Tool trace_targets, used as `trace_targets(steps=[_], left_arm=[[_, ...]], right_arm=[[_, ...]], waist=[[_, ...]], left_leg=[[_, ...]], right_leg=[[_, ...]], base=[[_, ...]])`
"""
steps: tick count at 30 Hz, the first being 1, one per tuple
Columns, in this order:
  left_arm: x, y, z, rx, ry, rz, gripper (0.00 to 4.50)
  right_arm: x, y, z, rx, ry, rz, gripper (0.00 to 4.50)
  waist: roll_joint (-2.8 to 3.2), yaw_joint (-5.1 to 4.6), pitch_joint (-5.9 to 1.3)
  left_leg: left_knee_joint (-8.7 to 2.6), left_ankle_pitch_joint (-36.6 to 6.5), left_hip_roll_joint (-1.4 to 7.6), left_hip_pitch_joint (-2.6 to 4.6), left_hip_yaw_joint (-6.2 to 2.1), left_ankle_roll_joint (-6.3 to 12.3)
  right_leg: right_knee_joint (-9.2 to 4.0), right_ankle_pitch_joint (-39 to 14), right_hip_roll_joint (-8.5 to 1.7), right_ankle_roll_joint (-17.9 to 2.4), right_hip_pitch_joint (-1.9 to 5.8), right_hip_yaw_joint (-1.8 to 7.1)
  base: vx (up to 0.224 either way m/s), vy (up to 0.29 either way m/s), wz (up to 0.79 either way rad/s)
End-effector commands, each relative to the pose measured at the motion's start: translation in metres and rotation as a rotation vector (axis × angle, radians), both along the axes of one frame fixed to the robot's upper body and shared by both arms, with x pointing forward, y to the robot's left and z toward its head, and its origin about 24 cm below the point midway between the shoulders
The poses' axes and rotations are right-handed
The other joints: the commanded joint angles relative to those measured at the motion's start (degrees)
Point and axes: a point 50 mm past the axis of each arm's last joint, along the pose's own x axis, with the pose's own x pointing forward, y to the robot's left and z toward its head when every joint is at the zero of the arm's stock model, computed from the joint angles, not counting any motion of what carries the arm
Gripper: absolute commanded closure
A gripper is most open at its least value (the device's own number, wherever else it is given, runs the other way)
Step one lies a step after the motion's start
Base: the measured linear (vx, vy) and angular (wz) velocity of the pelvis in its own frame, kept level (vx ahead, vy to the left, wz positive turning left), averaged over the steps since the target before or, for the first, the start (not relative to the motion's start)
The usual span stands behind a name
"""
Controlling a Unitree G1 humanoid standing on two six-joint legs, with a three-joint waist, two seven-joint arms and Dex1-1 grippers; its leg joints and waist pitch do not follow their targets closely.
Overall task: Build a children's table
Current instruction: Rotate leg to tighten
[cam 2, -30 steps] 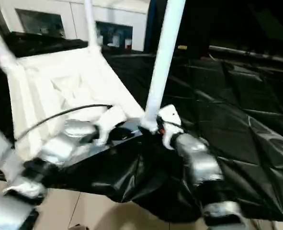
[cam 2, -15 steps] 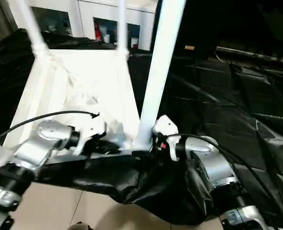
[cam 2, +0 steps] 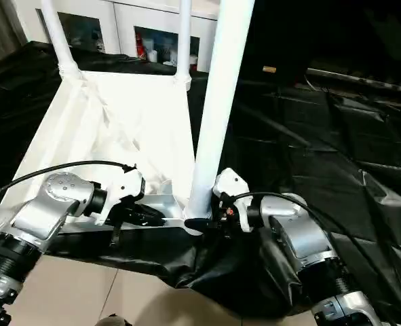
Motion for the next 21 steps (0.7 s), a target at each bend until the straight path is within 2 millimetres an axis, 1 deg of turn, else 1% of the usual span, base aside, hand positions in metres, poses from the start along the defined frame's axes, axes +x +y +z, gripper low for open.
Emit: trace_targets(steps=[1,2,3,4,5,6,7,8,9,10,11,12,13,14,16,17,19,20,21], left_arm=[[-0.013,-0.010,-0.016,0.032,0.087,-0.082,4.50],[-0.013,-0.009,-0.017,0.032,0.087,-0.073,4.50],[-0.013,-0.010,-0.017,0.032,0.086,-0.069,4.50],[-0.012,-0.010,-0.018,0.031,0.082,-0.049,4.50],[-0.012,-0.011,-0.019,0.031,0.078,-0.031,4.50],[-0.009,-0.013,-0.021,0.028,0.066,0.016,4.50],[-0.003,-0.018,-0.024,0.032,0.038,0.079,4.50],[0.004,-0.024,-0.028,0.043,-0.002,0.158,4.50],[0.007,-0.028,-0.029,0.051,-0.018,0.190,4.50],[0.007,-0.028,-0.029,0.051,-0.018,0.190,4.50],[0.011,-0.041,-0.032,0.045,-0.028,0.252,4.50],[0.013,-0.048,-0.032,0.040,-0.026,0.275,4.50],[0.013,-0.048,-0.032,0.040,-0.026,0.275,4.50],[0.014,-0.059,-0.033,0.032,-0.025,0.300,4.50],[0.015,-0.079,-0.033,0.019,-0.022,0.326,4.50],[0.015,-0.086,-0.032,0.014,-0.025,0.331,4.50],[0.016,-0.095,-0.031,0.010,-0.037,0.318,4.50],[0.016,-0.095,-0.031,0.010,-0.038,0.318,4.50],[0.017,-0.097,-0.029,0.008,-0.047,0.311,4.50]], right_arm=[[-0.004,0.007,-0.004,0.009,0.015,0.021,1.73],[-0.005,0.008,-0.005,0.015,0.016,0.014,1.76],[-0.005,0.008,-0.006,0.016,0.015,0.004,1.77],[-0.003,0.008,-0.008,0.019,0.011,-0.036,1.77],[-0.002,0.009,-0.010,0.021,0.007,-0.072,1.78],[0.003,0.009,-0.014,0.018,-0.010,-0.157,1.78],[0.010,0.010,-0.018,0.016,-0.022,-0.277,1.78],[0.018,0.012,-0.023,0.014,-0.026,-0.430,1.78],[0.021,0.013,-0.025,0.016,-0.021,-0.499,1.79],[0.021,0.013,-0.025,0.016,-0.021,-0.499,1.80],[0.028,0.018,-0.027,0.031,-0.005,-0.655,1.80],[0.030,0.021,-0.029,0.038,0.009,-0.719,1.80],[0.030,0.021,-0.029,0.038,0.009,-0.719,1.80],[0.033,0.027,-0.031,0.038,0.029,-0.778,1.80],[0.035,0.042,-0.033,0.041,0.053,-0.828,1.80],[0.036,0.050,-0.032,0.046,0.053,-0.830,1.80],[0.036,0.066,-0.028,0.077,0.046,-0.790,1.80],[0.036,0.066,-0.028,0.078,0.045,-0.787,1.80],[0.035,0.075,-0.024,0.098,0.025,-0.735,1.80]], waist=[[0.11,0.03,-3.63],[0.03,0.04,-3.53],[0.11,0.06,-3.52],[0.11,0.06,-3.52],[0.22,0.00,-3.38],[0.36,-0.03,-3.16],[0.51,-0.16,-2.81],[0.66,-0.62,-2.16],[0.43,-0.72,-2.02],[0.43,-0.72,-2.02],[0.49,-1.52,-1.90],[0.44,-1.69,-1.93],[0.46,-1.84,-1.96],[0.55,-2.08,-2.00],[0.54,-2.22,-2.16],[0.53,-2.28,-2.14],[0.59,-2.37,-2.16],[0.56,-2.32,-2.19],[0.56,-2.31,-2.20]], left_leg=[[-2.85,-3.5,0.30,0.59,0.87,3.86],[-2.90,-3.9,0.32,0.58,0.87,3.76],[-2.92,-4.3,0.33,0.64,0.86,3.61],[-2.92,-4.3,0.33,0.64,0.86,3.61],[-3.07,-5.4,0.36,0.60,0.80,2.93],[-3.32,-7.1,0.43,0.63,0.72,2.13],[-3.52,-8.6,0.46,0.68,0.76,1.56],[-4.08,-13.3,0.43,0.74,0.77,-0.38],[-4.44,-18.8,0.41,1.32,0.49,-2.14],[-4.44,-18.8,0.41,1.32,0.49,-2.14],[-4.93,-21.9,0.33,1.10,-0.07,-3.28],[-4.93,-23.3,0.26,1.41,-0.25,-3.26],[-4.92,-23.2,0.26,1.48,-0.28,-3.20],[-5.09,-22.7,0.26,1.11,-0.47,-3.04],[-5.12,-22.3,0.24,1.17,-0.48,-3.06],[-5.09,-22.1,0.15,1.28,-0.39,-2.86],[-5.10,-22.3,0.11,1.17,-0.33,-2.45],[-5.06,-22.4,0.14,1.24,-0.28,-2.12],[-5.07,-22.2,0.14,1.15,-0.27,-1.94]], right_leg=[[-2.38,8.7,-2.12,-14.7,3.17,0.95],[-2.46,8.0,-2.15,-14.6,3.11,0.95],[-2.48,7.4,-2.15,-14.6,3.05,0.96],[-2.48,7.4,-2.15,-14.6,3.05,0.96],[-2.61,5.9,-2.20,-14.3,2.96,0.97],[-2.85,3.5,-2.29,-13.8,2.84,1.00],[-3.12,1.5,-2.24,-13.6,2.56,1.04],[-3.92,-5.8,-2.38,-12.7,2.12,1.16],[-4.79,-16.4,-2.76,-10.6,2.03,1.18],[-4.79,-16.4,-2.76,-10.6,2.03,1.18],[-5.38,-25.1,-2.87,-7.2,1.98,1.18],[-6.02,-28.5,-3.06,-5.9,1.63,1.09],[-6.16,-29.0,-3.10,-5.5,1.48,1.19],[-6.11,-28.1,-3.02,-5.4,1.61,1.14],[-6.07,-26.6,-2.83,-5.5,1.62,1.01],[-6.14,-24.0,-2.63,-5.9,1.38,1.08],[-6.12,-22.3,-2.51,-6.1,1.38,1.12],[-6.12,-21.5,-2.54,-6.2,1.33,1.16],[-6.08,-21.0,-2.50,-6.4,1.40,1.17]], base=[[0.000,0.000,0.00],[0.000,0.000,0.00],[0.000,0.000,0.00],[0.000,0.000,0.00],[0.000,0.000,0.00],[0.000,0.000,0.00],[0.000,0.000,0.00],[0.000,0.000,0.00],[-0.068,-0.006,-0.03],[-0.068,-0.006,-0.03],[-0.086,0.002,-0.07],[-0.076,0.004,-0.06],[-0.076,0.004,-0.06],[0.000,0.000,0.00],[0.000,0.000,0.00],[0.000,0.000,0.00],[0.000,0.000,0.00],[0.000,0.000,0.00],[0.000,0.000,0.00]])
